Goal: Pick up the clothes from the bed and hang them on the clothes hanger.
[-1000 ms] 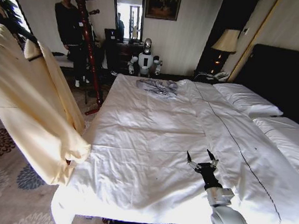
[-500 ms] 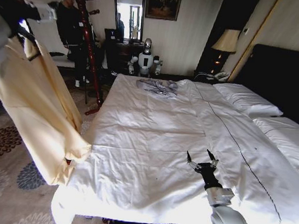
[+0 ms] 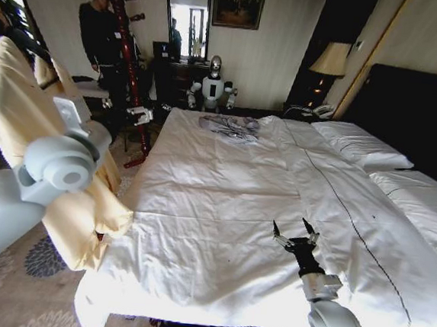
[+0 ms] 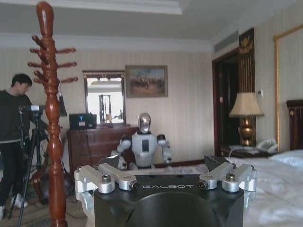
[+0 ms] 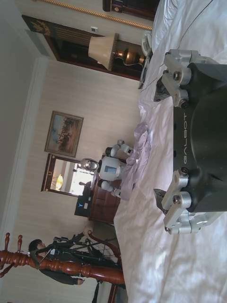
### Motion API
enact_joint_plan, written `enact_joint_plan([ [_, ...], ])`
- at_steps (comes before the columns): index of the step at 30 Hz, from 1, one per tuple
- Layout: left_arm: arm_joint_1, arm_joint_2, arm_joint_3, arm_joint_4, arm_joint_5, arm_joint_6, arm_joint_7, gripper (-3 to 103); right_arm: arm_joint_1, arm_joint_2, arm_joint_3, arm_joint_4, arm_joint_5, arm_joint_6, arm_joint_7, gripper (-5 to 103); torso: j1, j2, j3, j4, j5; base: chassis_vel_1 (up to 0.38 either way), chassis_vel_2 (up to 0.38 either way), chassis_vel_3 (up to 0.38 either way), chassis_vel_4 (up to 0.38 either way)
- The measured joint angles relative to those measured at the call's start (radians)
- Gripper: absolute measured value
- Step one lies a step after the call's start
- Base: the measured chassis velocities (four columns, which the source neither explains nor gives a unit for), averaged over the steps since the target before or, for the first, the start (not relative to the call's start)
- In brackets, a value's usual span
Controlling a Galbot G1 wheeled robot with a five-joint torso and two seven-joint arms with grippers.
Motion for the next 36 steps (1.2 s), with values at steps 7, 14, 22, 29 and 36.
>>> enact_joint_plan([
  [7, 0.214, -0.074, -0.028, -0.033, 0.144, -0.051, 0.039, 100, 0.000, 0.000, 0.000, 0.000, 0.000, 0.000, 0.000, 100, 0.000, 0.000, 0.000, 0.0001, 0.0002, 0.000, 0.000, 0.000, 0.000],
  [14, 0.404, -0.197, -0.058, -0.056, 0.307, -0.116, 0.071, 100, 0.000, 0.000, 0.000, 0.000, 0.000, 0.000, 0.000, 100, 0.000, 0.000, 0.000, -0.0005, 0.0002, 0.000, 0.000, 0.000, 0.000],
  [22, 0.727, -0.262, -0.256, -0.120, 0.429, -0.194, 0.152, 100, 0.000, 0.000, 0.000, 0.000, 0.000, 0.000, 0.000, 100, 0.000, 0.000, 0.000, -0.0001, 0.0005, 0.000, 0.000, 0.000, 0.000],
  [29, 0.909, -0.436, -0.333, -0.112, 0.578, -0.306, 0.242, 100, 0.000, 0.000, 0.000, 0.000, 0.000, 0.000, 0.000, 100, 0.000, 0.000, 0.000, -0.0003, 0.0002, 0.000, 0.000, 0.000, 0.000],
  [36, 1.052, -0.596, -0.379, -0.089, 0.771, -0.408, 0.345, 100, 0.000, 0.000, 0.000, 0.000, 0.000, 0.000, 0.000, 100, 0.000, 0.000, 0.000, -0.0004, 0.0003, 0.000, 0.000, 0.000, 0.000],
])
